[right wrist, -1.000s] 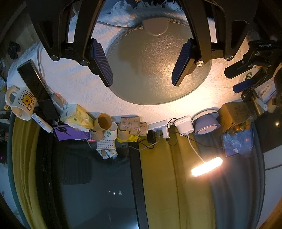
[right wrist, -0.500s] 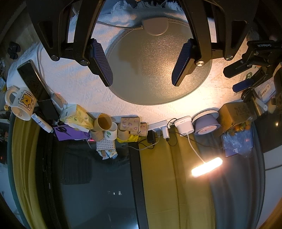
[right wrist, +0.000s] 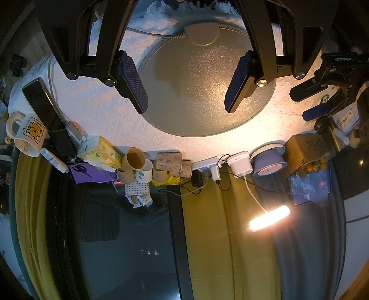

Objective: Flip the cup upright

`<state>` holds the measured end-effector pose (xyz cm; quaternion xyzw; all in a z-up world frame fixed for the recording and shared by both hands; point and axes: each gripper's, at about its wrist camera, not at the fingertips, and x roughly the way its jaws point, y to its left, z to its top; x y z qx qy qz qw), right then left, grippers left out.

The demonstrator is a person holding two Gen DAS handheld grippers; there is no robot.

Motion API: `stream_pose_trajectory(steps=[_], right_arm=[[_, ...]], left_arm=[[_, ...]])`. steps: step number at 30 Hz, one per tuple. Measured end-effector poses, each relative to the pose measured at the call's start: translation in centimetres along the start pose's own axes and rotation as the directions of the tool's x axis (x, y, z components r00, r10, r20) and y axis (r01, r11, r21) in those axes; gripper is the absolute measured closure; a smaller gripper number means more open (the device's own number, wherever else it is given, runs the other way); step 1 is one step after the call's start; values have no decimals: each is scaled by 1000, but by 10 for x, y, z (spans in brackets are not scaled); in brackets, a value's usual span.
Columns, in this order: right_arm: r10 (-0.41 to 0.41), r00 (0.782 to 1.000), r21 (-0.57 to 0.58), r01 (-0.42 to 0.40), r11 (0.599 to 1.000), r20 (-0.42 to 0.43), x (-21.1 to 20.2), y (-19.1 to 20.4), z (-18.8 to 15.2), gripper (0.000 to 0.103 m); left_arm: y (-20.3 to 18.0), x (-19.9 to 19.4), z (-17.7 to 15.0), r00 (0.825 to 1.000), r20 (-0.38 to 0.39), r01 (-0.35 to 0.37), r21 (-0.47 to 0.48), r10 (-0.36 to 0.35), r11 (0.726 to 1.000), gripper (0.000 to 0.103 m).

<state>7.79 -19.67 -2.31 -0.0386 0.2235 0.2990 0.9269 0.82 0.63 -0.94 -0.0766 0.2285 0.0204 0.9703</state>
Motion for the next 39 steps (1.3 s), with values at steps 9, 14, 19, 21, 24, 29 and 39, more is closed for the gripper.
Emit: stream_pose_trajectory(steps=[9, 14, 19, 21, 24, 29, 39], right_arm=[[0, 1000, 0, 0, 1000, 1, 0, 0, 0, 31], [3, 1000, 0, -3, 1000, 1, -1, 2, 1, 31], [8, 1000, 0, -8, 1000, 2, 0, 4, 2, 31], [10, 1000, -1, -10, 1000, 0, 2, 4, 3, 31], [8, 1000, 0, -8, 1000, 1, 2, 4, 2, 31], [14, 1000, 7, -14, 1000, -10, 12, -1, 5, 31], [22, 999, 27, -21, 999, -49, 48, -27, 15, 31]], left_arm=[[-2, 0, 0, 1000, -3, 0, 2, 0, 1000, 10], [-4, 1, 2, 1000, -8, -6, 7, 6, 1000, 10], [-5, 5, 5, 1000, -16, -11, 12, 11, 1000, 10], [-5, 8, 6, 1000, -21, -15, 18, 15, 1000, 10], [-6, 14, 8, 999, -31, -17, 29, 18, 999, 10], [-5, 29, 14, 998, -57, -25, 47, 28, 999, 10], [-7, 76, 32, 988, -130, -68, 134, 86, 989, 10]])
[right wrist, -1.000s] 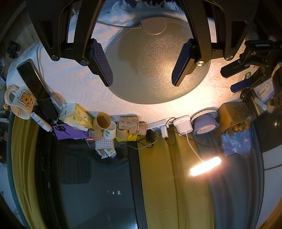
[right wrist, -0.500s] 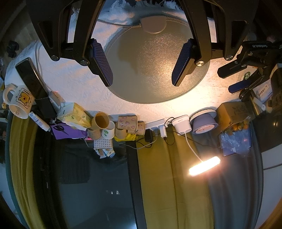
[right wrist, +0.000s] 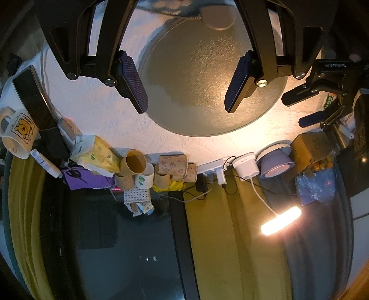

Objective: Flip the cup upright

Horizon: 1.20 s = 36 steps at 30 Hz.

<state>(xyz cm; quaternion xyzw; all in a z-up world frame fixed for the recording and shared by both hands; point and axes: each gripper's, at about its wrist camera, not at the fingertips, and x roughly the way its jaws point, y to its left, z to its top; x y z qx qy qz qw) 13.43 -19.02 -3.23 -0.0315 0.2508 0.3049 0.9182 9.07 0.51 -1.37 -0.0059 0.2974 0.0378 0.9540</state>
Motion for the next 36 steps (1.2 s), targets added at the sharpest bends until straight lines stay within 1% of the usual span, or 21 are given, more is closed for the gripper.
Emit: stream_pose_trajectory(steps=[3, 6, 11, 16, 19, 21, 24, 27, 30, 36], right_arm=[[-1, 1000, 1, 1, 1000, -6, 9, -6, 6, 31], [-8, 1000, 5, 8, 1000, -11, 19, -14, 14, 31], [-32, 999, 13, 32, 999, -25, 36, -27, 28, 31], [-51, 998, 19, 52, 998, -48, 58, -40, 44, 31], [-55, 996, 10, 56, 998, -63, 74, -48, 51, 31], [-62, 995, 8, 63, 998, -84, 86, -52, 56, 31], [-66, 992, 11, 68, 998, -111, 102, -59, 63, 31], [-66, 989, 3, 67, 998, -130, 116, -62, 70, 31], [-69, 986, -3, 70, 998, -152, 134, -66, 78, 31], [-74, 979, 18, 79, 997, -191, 167, -82, 91, 31]], left_arm=[[-2, 13, 9, 1000, -16, -19, 42, 19, 999, 10], [1, 31, 20, 998, -58, -15, 64, 19, 998, 10], [4, 57, 35, 996, -79, -37, 118, 46, 992, 10], [15, 95, 52, 988, -152, -8, 121, 26, 993, 10], [18, 114, 63, 984, -180, 7, 138, 18, 990, 10], [18, 123, 70, 983, -184, 17, 160, 13, 987, 10], [14, 139, 82, 984, -175, 20, 215, 18, 976, 10], [8, 155, 95, 984, -176, 40, 271, 9, 962, 10], [1, 171, 106, 985, -174, 47, 335, 13, 941, 10], [-3, 214, 128, 979, -203, 58, 402, 27, 914, 10]])
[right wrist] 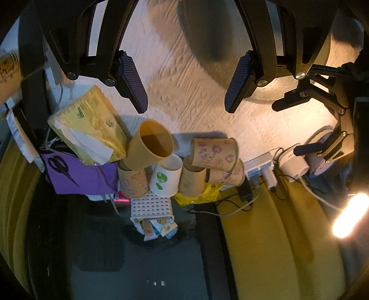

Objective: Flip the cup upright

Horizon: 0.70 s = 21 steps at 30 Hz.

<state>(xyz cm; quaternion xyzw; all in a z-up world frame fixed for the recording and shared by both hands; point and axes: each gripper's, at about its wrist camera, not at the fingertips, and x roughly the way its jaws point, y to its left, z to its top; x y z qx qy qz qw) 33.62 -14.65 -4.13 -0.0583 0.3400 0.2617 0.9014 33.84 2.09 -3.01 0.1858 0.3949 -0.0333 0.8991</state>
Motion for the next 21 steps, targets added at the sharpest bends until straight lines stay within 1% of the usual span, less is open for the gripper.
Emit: stream_pose_trajectory(steps=[3, 7, 13, 17, 21], right_arm=[[-5, 1000, 20, 5, 1000, -8, 12, -8, 9, 31], [-2, 1000, 27, 2, 1000, 5, 21, -16, 18, 31], [7, 1000, 45, -8, 999, 11, 29, -29, 26, 31], [12, 1000, 66, -13, 998, 11, 30, -38, 26, 31], [18, 1000, 89, -18, 996, 3, 33, -46, 22, 31]], left_arm=[[1, 16, 15, 1000, -5, -8, 40, 8, 999, 10], [-4, 37, 37, 1000, -1, -4, 139, 4, 990, 10], [3, 70, 64, 1000, -14, 14, 212, -11, 977, 10], [-1, 81, 70, 1000, -12, 23, 267, -20, 964, 10], [-11, 97, 69, 998, -48, 46, 311, -33, 949, 10]])
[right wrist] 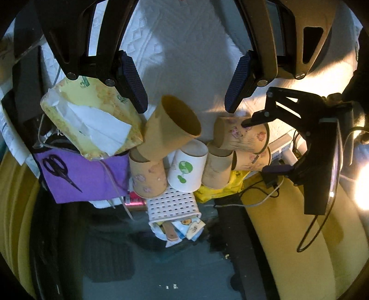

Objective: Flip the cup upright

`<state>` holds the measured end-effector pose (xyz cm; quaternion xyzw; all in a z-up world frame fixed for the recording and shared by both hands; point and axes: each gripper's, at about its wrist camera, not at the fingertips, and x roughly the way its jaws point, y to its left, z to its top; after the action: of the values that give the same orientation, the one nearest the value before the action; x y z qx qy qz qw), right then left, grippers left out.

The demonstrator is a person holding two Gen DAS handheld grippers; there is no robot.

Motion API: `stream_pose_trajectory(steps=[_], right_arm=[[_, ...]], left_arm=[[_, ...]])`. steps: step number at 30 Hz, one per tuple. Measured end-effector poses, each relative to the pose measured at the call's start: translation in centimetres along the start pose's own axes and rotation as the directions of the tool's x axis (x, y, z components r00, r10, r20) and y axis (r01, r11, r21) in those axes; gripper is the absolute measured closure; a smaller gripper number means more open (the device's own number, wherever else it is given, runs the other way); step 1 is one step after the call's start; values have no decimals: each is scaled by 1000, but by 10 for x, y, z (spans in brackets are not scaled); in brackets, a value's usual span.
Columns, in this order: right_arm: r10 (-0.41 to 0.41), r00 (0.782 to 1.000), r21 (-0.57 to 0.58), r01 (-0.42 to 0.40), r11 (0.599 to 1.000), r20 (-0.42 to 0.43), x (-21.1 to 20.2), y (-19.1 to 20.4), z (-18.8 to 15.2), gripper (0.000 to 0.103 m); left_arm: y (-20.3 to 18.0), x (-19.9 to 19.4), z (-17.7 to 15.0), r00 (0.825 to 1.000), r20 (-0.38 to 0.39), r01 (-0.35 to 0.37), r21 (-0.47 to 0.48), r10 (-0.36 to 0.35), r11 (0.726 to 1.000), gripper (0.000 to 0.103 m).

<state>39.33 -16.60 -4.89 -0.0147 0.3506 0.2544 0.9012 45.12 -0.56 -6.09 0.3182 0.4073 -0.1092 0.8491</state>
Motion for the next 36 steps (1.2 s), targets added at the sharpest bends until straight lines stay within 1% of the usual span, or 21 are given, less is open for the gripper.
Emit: stream_pose_trajectory(steps=[2, 5, 7, 8, 9, 10, 11, 13, 18, 24, 30, 36], right_arm=[[2, 1000, 5, -2, 1000, -7, 2, -2, -2, 31], [7, 1000, 7, -7, 1000, -10, 4, -3, -5, 31], [11, 1000, 10, -11, 1000, -12, 4, -4, -8, 31], [10, 1000, 13, -10, 1000, -15, 5, -5, -9, 31], [10, 1000, 17, -9, 1000, -20, 6, -6, -10, 31], [10, 1000, 19, -10, 1000, -22, 7, -6, -11, 31], [10, 1000, 20, -10, 1000, -23, 7, -6, -12, 31], [11, 1000, 21, -10, 1000, -23, 6, -6, -14, 31], [10, 1000, 21, -9, 1000, -15, -4, -4, -18, 31], [9, 1000, 15, -9, 1000, 1, -26, 4, -28, 31], [13, 1000, 7, -13, 1000, 18, -56, 19, -47, 31], [14, 1000, 8, -14, 1000, 16, -83, 35, -74, 31]], left_arm=[[-6, 4, -1, 1000, -3, 6, 23, -6, 1000, 10], [-15, 7, -3, 1000, 24, 1, 83, -3, 997, 11], [-20, 9, -5, 1000, 28, 3, 108, -6, 994, 12], [-22, 9, -6, 1000, 28, 8, 118, -11, 993, 21], [-25, 10, -7, 1000, 29, -11, 133, 8, 991, 25], [-25, 10, -7, 999, 32, -23, 140, 19, 990, 27], [-25, 10, -8, 999, 30, -18, 138, 14, 990, 27], [-25, 5, -7, 999, 36, 1, 122, -6, 992, 31], [-30, -9, -9, 999, 51, 4, 100, -9, 995, 35], [-39, -49, -17, 995, 97, 31, 62, -36, 998, 36], [-65, -109, -44, 985, 147, 82, 29, -86, 996, 36], [-97, -159, -73, 978, 184, 98, 14, -98, 995, 36]])
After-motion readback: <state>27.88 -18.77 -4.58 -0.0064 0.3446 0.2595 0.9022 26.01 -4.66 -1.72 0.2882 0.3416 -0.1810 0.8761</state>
